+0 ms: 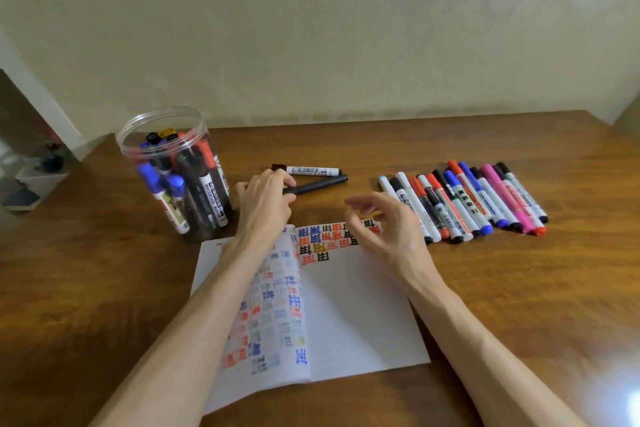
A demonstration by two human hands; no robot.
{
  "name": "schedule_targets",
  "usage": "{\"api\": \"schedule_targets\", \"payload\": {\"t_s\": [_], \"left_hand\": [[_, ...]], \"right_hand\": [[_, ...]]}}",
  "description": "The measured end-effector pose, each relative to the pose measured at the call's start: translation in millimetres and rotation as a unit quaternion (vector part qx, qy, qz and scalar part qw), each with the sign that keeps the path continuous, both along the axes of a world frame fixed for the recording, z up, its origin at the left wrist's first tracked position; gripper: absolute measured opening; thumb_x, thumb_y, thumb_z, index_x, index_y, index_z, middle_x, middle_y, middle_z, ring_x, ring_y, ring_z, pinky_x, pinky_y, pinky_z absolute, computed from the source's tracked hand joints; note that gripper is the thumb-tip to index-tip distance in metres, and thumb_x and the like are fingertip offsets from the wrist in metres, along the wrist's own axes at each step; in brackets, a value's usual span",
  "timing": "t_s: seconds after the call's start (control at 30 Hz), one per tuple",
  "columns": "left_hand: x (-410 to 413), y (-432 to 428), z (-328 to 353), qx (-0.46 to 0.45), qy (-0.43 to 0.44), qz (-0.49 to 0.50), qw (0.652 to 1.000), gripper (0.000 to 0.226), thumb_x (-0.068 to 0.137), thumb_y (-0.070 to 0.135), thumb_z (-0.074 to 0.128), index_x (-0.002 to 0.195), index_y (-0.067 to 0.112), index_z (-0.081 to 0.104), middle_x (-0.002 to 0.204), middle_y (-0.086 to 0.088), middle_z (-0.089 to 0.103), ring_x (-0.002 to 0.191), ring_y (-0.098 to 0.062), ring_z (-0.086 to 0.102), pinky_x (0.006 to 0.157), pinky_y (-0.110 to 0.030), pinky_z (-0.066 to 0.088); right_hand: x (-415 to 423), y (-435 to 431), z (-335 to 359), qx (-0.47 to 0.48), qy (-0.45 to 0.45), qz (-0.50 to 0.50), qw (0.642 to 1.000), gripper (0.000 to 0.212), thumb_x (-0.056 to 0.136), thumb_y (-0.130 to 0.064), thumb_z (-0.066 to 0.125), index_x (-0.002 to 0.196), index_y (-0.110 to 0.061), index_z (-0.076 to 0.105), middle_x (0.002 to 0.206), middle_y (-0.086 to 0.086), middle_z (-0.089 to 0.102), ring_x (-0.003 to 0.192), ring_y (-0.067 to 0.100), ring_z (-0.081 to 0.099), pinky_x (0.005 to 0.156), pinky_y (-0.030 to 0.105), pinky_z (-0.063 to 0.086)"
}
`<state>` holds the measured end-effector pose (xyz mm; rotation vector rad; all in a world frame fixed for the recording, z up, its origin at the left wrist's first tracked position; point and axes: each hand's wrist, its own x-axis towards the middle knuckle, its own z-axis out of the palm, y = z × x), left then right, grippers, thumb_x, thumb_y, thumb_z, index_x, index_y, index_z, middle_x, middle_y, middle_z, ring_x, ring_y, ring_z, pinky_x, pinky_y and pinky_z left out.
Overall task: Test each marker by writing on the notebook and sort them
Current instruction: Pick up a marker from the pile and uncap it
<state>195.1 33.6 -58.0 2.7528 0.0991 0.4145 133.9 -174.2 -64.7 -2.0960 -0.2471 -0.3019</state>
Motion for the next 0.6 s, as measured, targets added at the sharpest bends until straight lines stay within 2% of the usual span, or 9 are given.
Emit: {"api": "schedule_targets", "payload": {"t_s": [0.07,0.17,0.23,0.27,0.37,0.47,0.53,0.6], "left_hand": [[-8,-2,3,-0.079,-0.027,-0.020,0.996,0.023,0.099,0.023,0.066,0.122,0.025,0.066,0.128,0.002,0.064,0.114,-0.012,0.057,0.098,-0.030,0.039],[-33,-7,13,-0.224,-0.053,-0.115,0.966,0.020,0.102,0.021,0.061,0.121,0.024,0.068,0.117,0.008,0.069,0.109,-0.004,0.063,0.091,-0.020,0.052],[-52,-12,18,-0.243,-0.036,-0.179,0.953,0.020,0.102,0.022,0.060,0.120,0.025,0.069,0.102,0.012,0.071,0.097,0.000,0.067,0.081,-0.013,0.054],[-61,-14,19,-0.242,-0.017,-0.207,0.948,0.021,0.102,0.023,0.060,0.120,0.025,0.069,0.101,0.014,0.072,0.096,0.002,0.067,0.079,-0.011,0.054],[-79,-15,16,-0.219,0.020,-0.251,0.943,0.028,0.097,0.031,0.064,0.124,0.024,0.069,0.108,0.014,0.074,0.099,0.003,0.069,0.078,-0.014,0.057],[-86,-12,14,-0.174,0.000,-0.243,0.954,0.024,0.098,0.029,0.065,0.121,0.023,0.070,0.103,0.013,0.074,0.093,0.001,0.070,0.076,-0.021,0.060],[-89,-10,15,-0.192,0.020,-0.241,0.951,0.018,0.102,0.026,0.060,0.115,0.023,0.072,0.094,0.013,0.073,0.089,-0.004,0.070,0.072,-0.029,0.059],[-89,-1,17,-0.233,0.063,-0.235,0.942,0.017,0.105,0.026,0.056,0.109,0.022,0.072,0.085,0.012,0.072,0.084,-0.007,0.069,0.067,-0.033,0.058]], "right_hand": [[1,0,-1,-0.002,0.004,-0.010,1.000,0.022,0.096,-0.035,0.072,0.114,-0.025,0.078,0.105,-0.010,0.074,0.096,0.000,0.065,0.072,0.007,0.049],[2,0,2,0.025,0.030,-0.014,0.999,0.029,0.096,-0.048,0.071,0.115,-0.026,0.077,0.099,-0.014,0.074,0.089,0.001,0.069,0.070,0.012,0.052],[-3,2,9,0.090,0.058,0.008,0.994,0.024,0.096,-0.048,0.070,0.107,-0.027,0.077,0.090,-0.013,0.077,0.086,0.002,0.073,0.069,0.016,0.056],[-6,4,12,0.139,0.077,0.024,0.987,0.020,0.097,-0.044,0.070,0.100,-0.026,0.078,0.084,-0.011,0.078,0.081,0.003,0.074,0.068,0.017,0.056],[-12,8,18,0.216,0.087,0.035,0.972,0.027,0.100,-0.037,0.069,0.088,-0.014,0.075,0.069,-0.009,0.074,0.066,0.002,0.070,0.062,0.016,0.051],[-14,14,18,0.200,0.091,0.030,0.975,0.036,0.099,-0.041,0.069,0.088,-0.008,0.076,0.073,-0.003,0.075,0.067,0.005,0.069,0.066,0.020,0.052],[-16,16,19,0.198,0.091,0.045,0.975,0.037,0.100,-0.040,0.068,0.088,-0.005,0.075,0.074,0.000,0.074,0.067,0.007,0.068,0.066,0.021,0.051],[-15,7,24,0.241,0.086,0.033,0.966,0.037,0.102,-0.038,0.067,0.088,-0.004,0.072,0.073,0.002,0.070,0.067,0.009,0.063,0.065,0.020,0.051]]}}
